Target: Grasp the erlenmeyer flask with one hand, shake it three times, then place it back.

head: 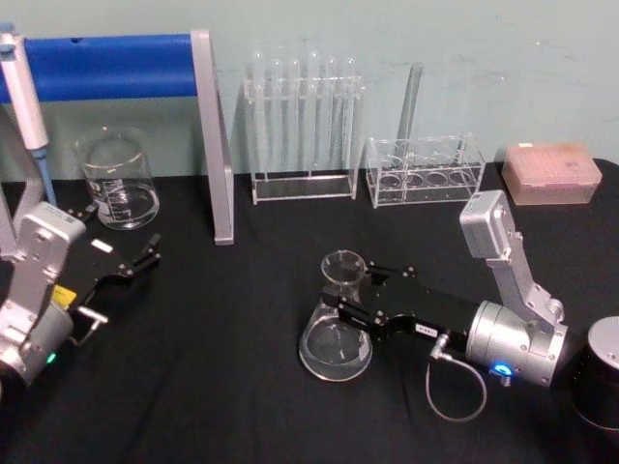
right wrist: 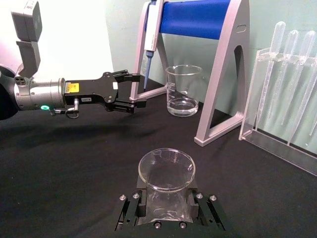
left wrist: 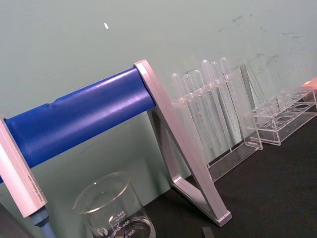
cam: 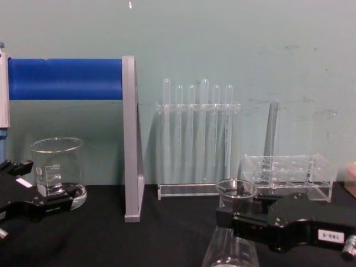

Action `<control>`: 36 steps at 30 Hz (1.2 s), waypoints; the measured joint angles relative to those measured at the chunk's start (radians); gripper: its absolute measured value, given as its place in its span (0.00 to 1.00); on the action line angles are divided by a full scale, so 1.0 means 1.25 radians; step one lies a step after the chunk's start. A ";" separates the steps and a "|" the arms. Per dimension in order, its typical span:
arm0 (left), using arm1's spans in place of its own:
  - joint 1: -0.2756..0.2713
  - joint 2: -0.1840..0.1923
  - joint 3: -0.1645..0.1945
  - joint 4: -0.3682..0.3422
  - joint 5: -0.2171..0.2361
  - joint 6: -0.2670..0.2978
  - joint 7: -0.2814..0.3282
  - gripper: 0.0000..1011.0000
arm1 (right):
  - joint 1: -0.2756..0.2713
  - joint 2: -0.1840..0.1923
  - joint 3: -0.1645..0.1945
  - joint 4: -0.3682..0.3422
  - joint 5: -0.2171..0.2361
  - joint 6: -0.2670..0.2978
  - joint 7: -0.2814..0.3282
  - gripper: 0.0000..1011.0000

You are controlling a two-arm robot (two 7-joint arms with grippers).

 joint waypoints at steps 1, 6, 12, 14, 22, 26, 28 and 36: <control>0.000 0.000 0.000 0.000 0.000 0.000 0.000 0.99 | 0.000 0.000 0.000 0.000 0.000 0.000 0.000 0.44; 0.000 0.000 0.000 0.000 0.000 0.000 0.000 0.99 | 0.000 0.000 0.000 0.000 -0.001 -0.001 0.001 0.44; 0.000 0.000 0.000 0.000 0.000 0.000 0.000 0.99 | 0.000 0.000 -0.001 0.000 -0.002 -0.001 0.001 0.44; 0.000 0.000 0.000 0.000 0.000 0.000 0.000 0.99 | 0.000 0.000 -0.001 0.000 -0.003 -0.002 0.002 0.44; 0.000 0.000 0.000 0.000 0.000 0.000 0.000 0.99 | 0.000 0.000 -0.001 0.000 -0.003 -0.002 0.002 0.45; 0.000 0.000 0.000 0.000 0.000 0.000 0.000 0.99 | 0.000 0.000 -0.001 0.000 -0.004 -0.002 0.003 0.51; 0.000 0.000 0.000 0.000 0.000 0.000 0.000 0.99 | 0.000 0.000 -0.001 0.000 -0.004 -0.002 0.003 0.59; 0.000 0.000 0.000 0.000 0.000 0.000 0.000 0.99 | 0.000 0.000 -0.001 0.000 -0.004 -0.002 0.002 0.84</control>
